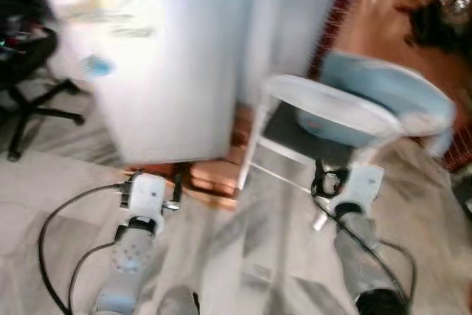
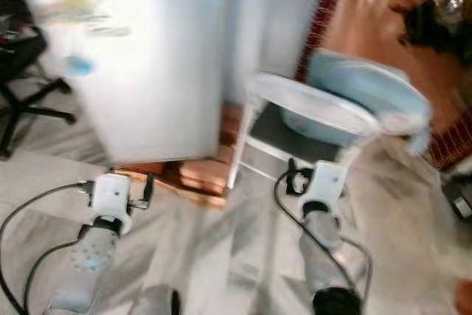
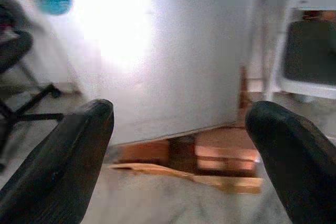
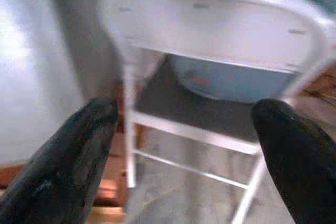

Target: Restocking fridge

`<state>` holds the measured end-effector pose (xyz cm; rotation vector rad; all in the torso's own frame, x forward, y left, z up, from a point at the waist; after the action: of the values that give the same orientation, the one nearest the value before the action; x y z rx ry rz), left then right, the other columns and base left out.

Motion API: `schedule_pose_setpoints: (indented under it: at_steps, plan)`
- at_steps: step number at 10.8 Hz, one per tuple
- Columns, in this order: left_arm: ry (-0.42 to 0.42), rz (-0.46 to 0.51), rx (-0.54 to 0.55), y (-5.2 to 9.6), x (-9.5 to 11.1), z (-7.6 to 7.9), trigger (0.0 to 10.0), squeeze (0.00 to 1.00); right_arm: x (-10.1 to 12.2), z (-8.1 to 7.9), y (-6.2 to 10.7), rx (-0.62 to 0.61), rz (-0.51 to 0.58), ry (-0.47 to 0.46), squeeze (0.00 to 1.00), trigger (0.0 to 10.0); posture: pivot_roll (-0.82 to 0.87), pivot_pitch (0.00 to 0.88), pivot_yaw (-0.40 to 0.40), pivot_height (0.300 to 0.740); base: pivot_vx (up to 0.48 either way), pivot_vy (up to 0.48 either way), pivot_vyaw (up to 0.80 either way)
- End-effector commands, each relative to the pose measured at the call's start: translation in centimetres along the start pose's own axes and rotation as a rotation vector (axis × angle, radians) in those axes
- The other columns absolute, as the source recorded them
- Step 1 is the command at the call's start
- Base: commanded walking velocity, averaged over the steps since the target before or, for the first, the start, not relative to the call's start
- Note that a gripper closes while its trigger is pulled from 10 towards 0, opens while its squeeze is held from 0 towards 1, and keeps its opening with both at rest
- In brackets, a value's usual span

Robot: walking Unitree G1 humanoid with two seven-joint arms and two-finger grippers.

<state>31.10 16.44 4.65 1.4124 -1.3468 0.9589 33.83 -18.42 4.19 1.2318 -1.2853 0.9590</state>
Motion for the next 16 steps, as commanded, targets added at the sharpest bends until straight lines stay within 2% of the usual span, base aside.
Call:
schedule_pose_setpoints:
  at_steps: [1, 3, 7, 12, 16]
  plan:
    - [0.013, 0.036, 0.008, -0.4, 1.0, -0.2, 10.0, 0.0, 0.2, 0.2, 0.0, 0.001, 0.017, 0.037, 0.0, 10.0, 0.19, 0.052, -0.058, 0.74, 0.0, 0.48, 0.0]
    - [0.032, 0.057, 0.032, -0.6, 1.7, -0.8, 10.0, 0.0, 0.3, 0.7, 0.0, -0.008, 0.018, 0.04, 0.0, 10.0, 0.19, 0.052, -0.066, 0.74, 0.0, 0.48, -0.27]
    - [0.046, 0.043, 0.02, -0.3, 1.1, 0.1, 10.0, 0.0, 0.3, 0.2, -0.3, 0.006, 0.021, 0.04, 0.0, 10.0, 0.19, 0.034, -0.071, 0.74, 0.0, 0.48, -0.52]
    - [0.037, 0.035, 0.039, 0.3, 0.5, 0.2, 10.0, 0.0, -0.1, -0.1, -0.1, 0.032, 0.011, 0.034, 0.0, 10.0, 0.19, 0.027, -0.072, 0.74, 0.0, 0.48, 0.0]
    - [0.031, 0.033, 0.031, 0.4, 0.3, 0.7, 10.0, 0.0, -0.1, -0.8, -0.2, 0.061, 0.012, 0.029, 0.0, 10.0, 0.2, 0.005, -0.084, 0.74, 0.0, 0.0, 0.0]
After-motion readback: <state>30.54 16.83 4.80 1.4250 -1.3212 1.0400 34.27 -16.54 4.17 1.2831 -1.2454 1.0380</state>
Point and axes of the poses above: a point about 5 cm out from each wrist's last joint towards the gripper, its own y axis pointing back from the gripper into the wrist, its own x axis along the axis of the wrist's last joint, z = x × y, the point moved 6 cm from there along -y, pointing out of the wrist towards the gripper, and after that the axes turned 2 degrees about -y, right-handed, at the moved point
